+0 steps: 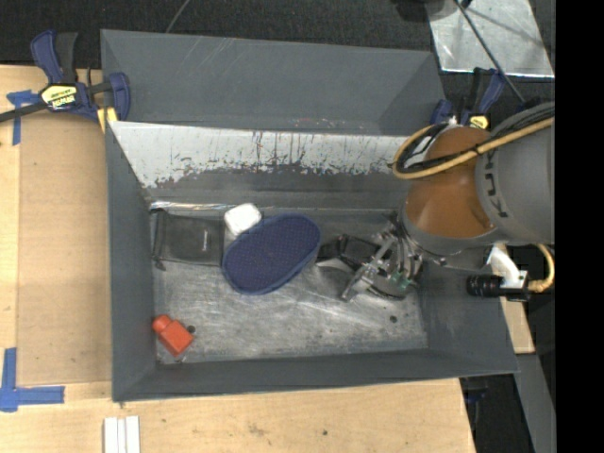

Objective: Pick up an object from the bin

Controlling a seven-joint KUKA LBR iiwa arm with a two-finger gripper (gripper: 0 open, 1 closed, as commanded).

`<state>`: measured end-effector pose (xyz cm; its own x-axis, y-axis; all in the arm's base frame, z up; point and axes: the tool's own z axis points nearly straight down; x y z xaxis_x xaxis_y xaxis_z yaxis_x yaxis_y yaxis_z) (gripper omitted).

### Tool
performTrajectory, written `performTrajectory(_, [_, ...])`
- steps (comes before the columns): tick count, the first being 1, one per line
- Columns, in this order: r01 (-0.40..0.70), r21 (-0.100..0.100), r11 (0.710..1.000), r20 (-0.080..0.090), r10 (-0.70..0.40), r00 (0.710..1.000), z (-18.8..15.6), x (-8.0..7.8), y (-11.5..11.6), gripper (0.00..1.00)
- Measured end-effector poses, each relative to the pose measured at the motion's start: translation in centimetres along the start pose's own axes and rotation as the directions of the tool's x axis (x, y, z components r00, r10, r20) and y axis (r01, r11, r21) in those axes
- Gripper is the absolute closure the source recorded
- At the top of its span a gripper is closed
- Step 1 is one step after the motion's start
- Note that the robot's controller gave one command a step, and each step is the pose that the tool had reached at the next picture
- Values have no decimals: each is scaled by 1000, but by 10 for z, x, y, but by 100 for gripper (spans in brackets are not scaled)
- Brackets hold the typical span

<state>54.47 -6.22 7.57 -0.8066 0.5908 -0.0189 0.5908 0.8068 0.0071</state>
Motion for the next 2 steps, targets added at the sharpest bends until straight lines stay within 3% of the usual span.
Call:
performTrajectory(1, [2, 7, 1000, -18, -1, 1000, -53, -2, 0, 100])
performTrajectory(2, [3, 8, 1000, -19, -3, 1000, -106, -3, -1, 100])
